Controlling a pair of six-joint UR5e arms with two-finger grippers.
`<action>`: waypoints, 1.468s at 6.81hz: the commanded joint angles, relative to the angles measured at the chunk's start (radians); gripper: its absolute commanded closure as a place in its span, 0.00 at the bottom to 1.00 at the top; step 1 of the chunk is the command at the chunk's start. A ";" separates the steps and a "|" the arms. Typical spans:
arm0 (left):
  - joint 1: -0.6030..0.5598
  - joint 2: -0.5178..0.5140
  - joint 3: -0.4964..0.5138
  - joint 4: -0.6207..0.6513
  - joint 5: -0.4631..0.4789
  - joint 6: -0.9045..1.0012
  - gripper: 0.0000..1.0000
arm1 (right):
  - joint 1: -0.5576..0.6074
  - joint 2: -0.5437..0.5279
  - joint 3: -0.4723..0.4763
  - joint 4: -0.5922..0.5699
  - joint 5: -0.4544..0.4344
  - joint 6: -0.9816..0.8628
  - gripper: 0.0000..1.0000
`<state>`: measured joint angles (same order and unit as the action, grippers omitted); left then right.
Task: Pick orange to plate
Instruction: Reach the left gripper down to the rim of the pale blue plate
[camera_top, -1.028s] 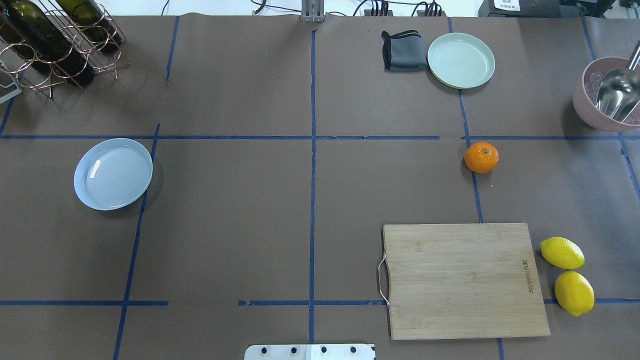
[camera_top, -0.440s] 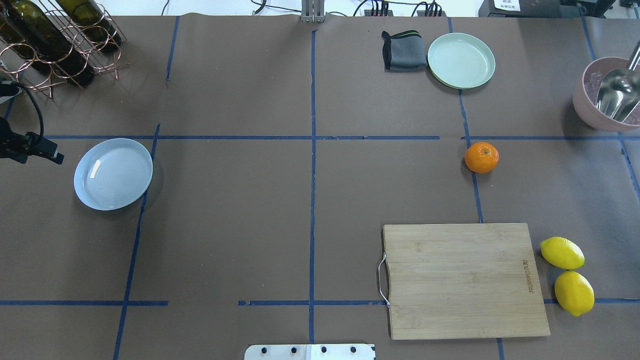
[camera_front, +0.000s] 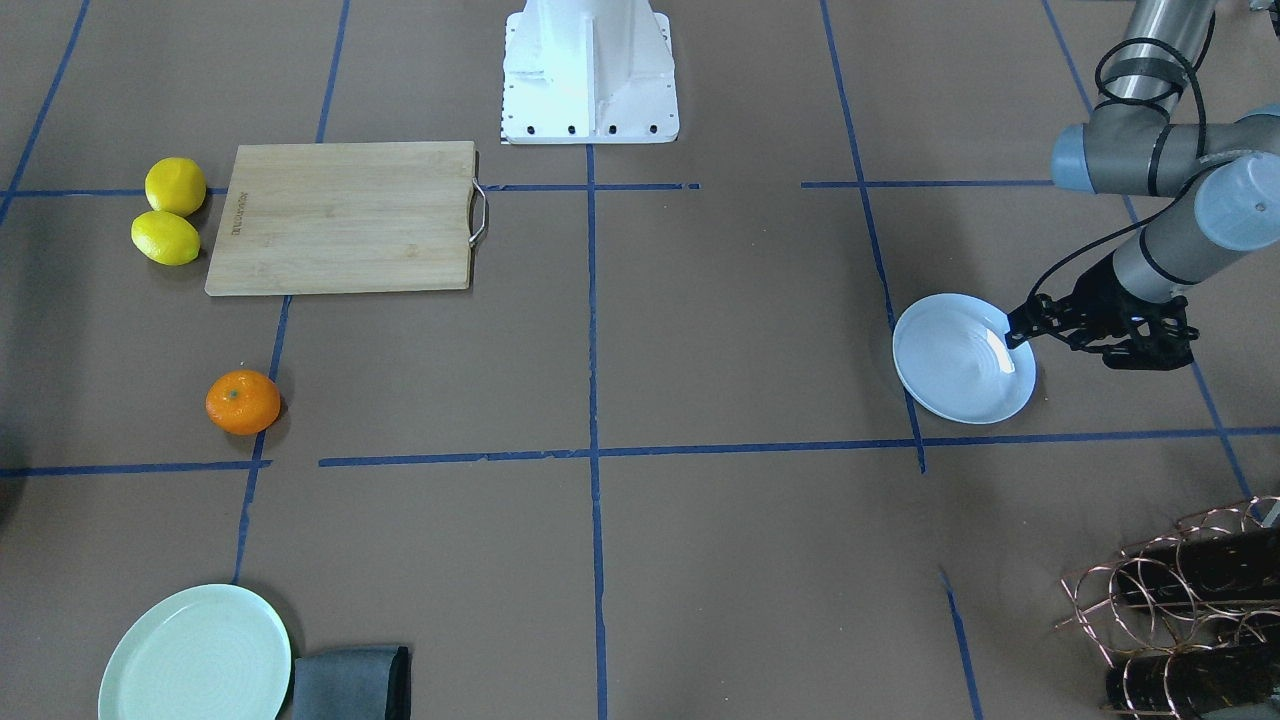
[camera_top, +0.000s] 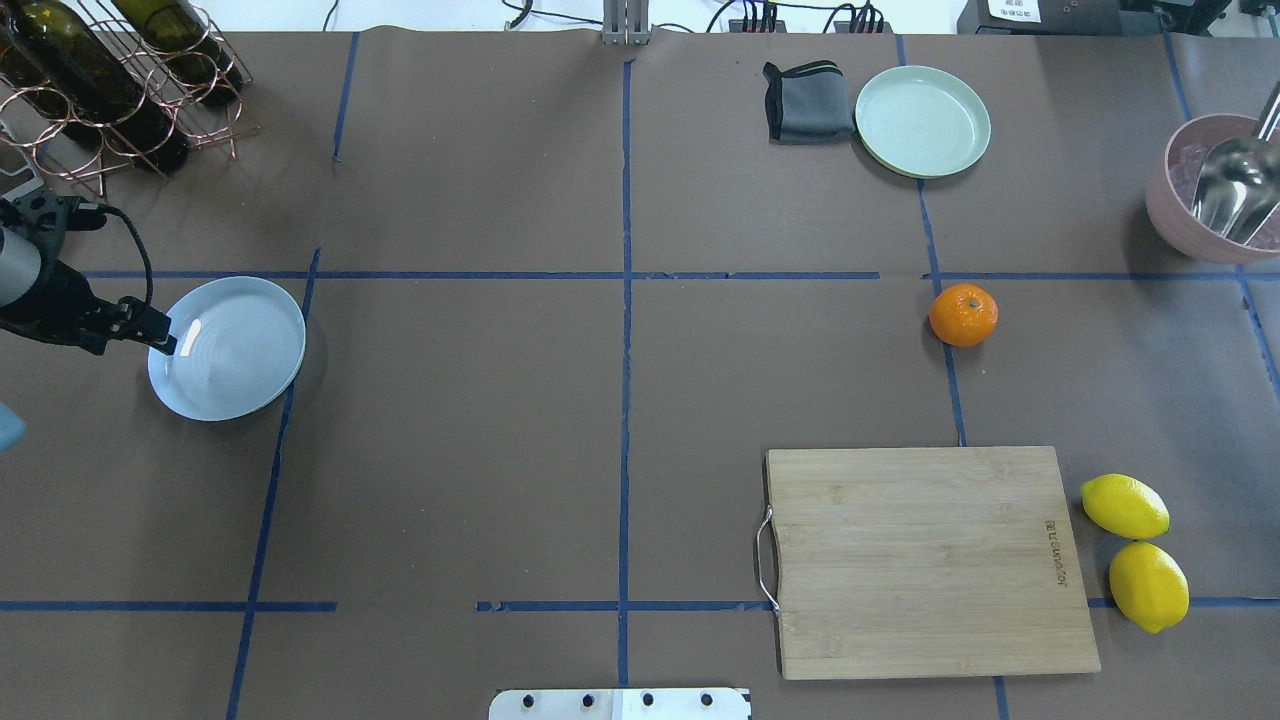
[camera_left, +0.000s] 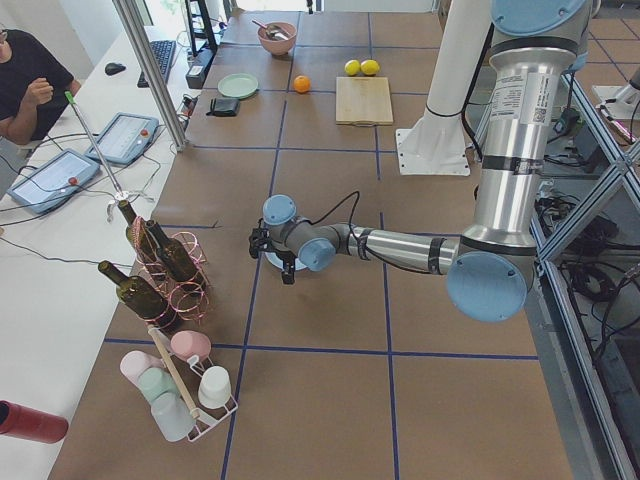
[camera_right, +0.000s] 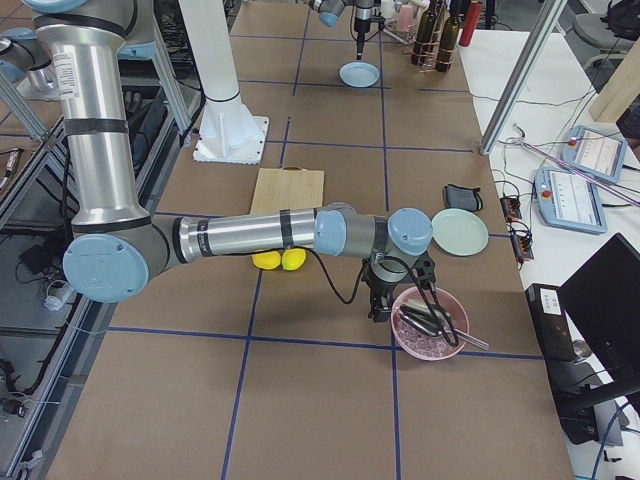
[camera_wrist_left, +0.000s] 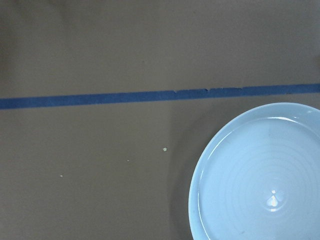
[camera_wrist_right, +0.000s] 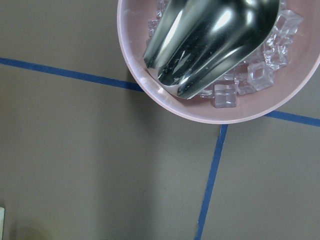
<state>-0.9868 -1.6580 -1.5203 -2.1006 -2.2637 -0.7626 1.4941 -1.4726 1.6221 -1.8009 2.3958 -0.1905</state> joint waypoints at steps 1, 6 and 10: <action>0.025 -0.003 0.011 -0.001 0.010 -0.004 0.19 | 0.000 0.000 0.002 0.000 -0.001 -0.001 0.00; 0.031 -0.011 0.017 -0.001 0.007 -0.009 1.00 | 0.000 0.000 0.007 0.000 -0.001 -0.001 0.00; 0.030 -0.128 -0.046 -0.001 -0.161 -0.097 1.00 | 0.000 0.000 0.037 0.000 0.000 -0.006 0.00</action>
<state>-0.9564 -1.7256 -1.5489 -2.1019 -2.3441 -0.7982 1.4941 -1.4686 1.6385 -1.8005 2.3959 -0.1949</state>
